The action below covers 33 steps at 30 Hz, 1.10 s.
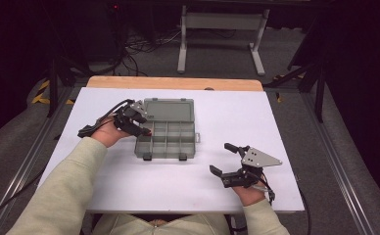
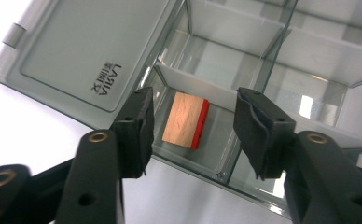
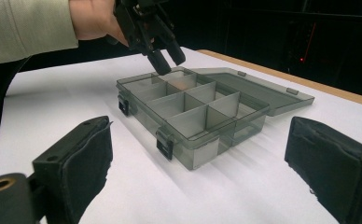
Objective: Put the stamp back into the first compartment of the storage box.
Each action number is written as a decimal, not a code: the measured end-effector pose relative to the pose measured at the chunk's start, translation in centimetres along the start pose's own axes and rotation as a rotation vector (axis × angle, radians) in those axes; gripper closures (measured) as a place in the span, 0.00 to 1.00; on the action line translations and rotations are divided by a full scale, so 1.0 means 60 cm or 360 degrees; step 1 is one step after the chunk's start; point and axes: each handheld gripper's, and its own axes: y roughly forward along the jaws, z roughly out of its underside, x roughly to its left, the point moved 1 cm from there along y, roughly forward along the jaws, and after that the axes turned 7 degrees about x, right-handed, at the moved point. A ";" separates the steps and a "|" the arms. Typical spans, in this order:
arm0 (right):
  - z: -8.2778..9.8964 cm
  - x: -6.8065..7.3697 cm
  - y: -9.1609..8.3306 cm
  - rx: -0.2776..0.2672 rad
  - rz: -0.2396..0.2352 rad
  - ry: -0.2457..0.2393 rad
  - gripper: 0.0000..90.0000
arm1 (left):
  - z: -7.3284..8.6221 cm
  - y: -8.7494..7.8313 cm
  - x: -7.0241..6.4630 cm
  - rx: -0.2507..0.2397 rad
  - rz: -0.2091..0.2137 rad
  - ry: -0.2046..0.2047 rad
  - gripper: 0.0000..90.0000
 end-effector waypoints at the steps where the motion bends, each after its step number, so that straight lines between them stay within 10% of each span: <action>1: 0.000 0.000 0.001 -0.0002 -0.0001 -0.0001 0.09 | -0.001 -0.004 -0.001 -0.0008 -0.0006 0.0006 0.50; 20: -0.006 -0.007 0.013 -0.0010 -0.0025 -0.0004 0.09 | -0.006 -0.089 -0.077 -0.0178 -0.0039 -0.0051 0.14; 33: -0.006 -0.005 0.014 0.0001 -0.0024 -0.0007 0.09 | 0.022 -0.131 -0.138 -0.0359 -0.0037 -0.0060 0.06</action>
